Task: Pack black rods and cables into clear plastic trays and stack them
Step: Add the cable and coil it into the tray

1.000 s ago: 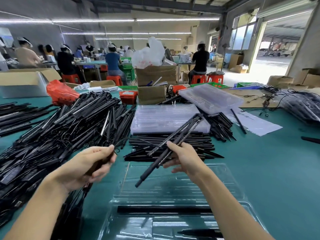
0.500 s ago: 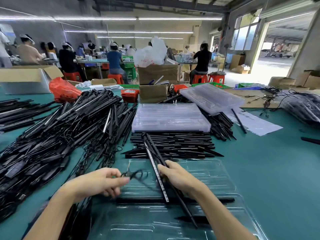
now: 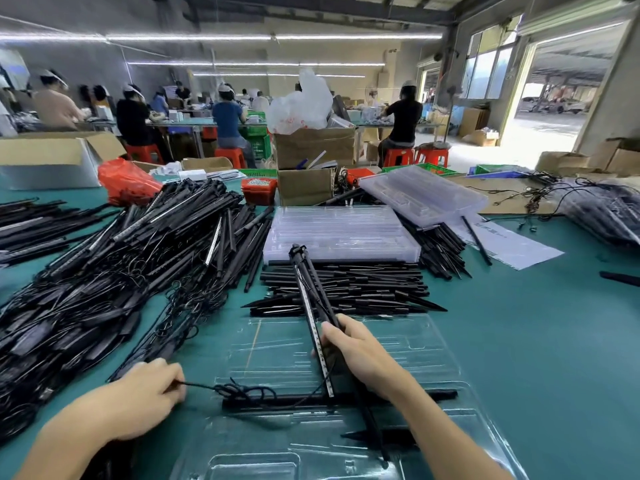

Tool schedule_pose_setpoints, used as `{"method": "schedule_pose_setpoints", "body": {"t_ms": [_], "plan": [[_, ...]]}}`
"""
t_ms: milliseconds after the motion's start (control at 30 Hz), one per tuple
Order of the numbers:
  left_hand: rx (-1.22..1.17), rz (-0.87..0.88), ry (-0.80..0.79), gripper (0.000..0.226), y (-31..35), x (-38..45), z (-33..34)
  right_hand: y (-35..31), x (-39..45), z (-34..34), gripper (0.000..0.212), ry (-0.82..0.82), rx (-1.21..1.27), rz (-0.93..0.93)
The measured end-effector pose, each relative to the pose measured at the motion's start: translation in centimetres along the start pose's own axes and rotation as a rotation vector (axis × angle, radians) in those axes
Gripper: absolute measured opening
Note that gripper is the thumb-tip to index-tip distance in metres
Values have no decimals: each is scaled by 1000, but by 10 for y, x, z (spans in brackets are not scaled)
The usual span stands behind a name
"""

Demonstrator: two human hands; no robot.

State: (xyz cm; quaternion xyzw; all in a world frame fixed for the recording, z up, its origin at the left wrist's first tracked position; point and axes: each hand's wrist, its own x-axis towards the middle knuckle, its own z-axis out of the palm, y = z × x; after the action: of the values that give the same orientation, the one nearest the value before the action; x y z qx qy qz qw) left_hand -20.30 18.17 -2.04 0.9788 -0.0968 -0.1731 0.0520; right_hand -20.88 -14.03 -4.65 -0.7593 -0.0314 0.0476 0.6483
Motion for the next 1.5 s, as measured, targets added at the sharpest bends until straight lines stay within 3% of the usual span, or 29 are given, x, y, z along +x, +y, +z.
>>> {"method": "schedule_pose_setpoints", "body": {"t_ms": [167,267,333,500,667,767,867,900,1000,1067,1200,1300,1367,1500], "plan": [[178,-181,47,24,-35,3,8,1,1,-1,25,21,8,7],[119,-257,111,23,-49,11,-2,0,2,0,24,34,16,11],[35,-198,166,28,-54,17,-15,-2,2,2,21,34,35,8],[-691,74,287,44,-37,6,-54,-8,4,5,19,7,77,0],[-1035,221,429,37,-3,0,-53,-21,1,14,19,-39,157,-10],[-1342,293,305,15,3,-2,-53,-26,2,19,22,-50,293,-15],[-1622,471,-41,28,8,-8,-59,-32,8,20,22,9,450,-10],[-1633,458,-84,30,14,-7,-58,-33,10,19,21,59,480,-12],[-1319,165,64,23,34,4,-44,-38,15,9,21,232,544,-36],[-1057,73,76,35,39,7,-32,-43,17,-2,19,339,616,-40],[-623,80,-225,61,22,-5,-11,-53,18,-31,20,476,763,-37],[-479,174,-376,51,5,-17,-4,-57,19,-46,21,505,799,-40],[-458,218,-404,44,-1,-23,-2,-58,19,-51,21,511,800,-54],[-290,213,-368,56,-4,-30,3,-59,21,-48,19,497,779,-78]]}}
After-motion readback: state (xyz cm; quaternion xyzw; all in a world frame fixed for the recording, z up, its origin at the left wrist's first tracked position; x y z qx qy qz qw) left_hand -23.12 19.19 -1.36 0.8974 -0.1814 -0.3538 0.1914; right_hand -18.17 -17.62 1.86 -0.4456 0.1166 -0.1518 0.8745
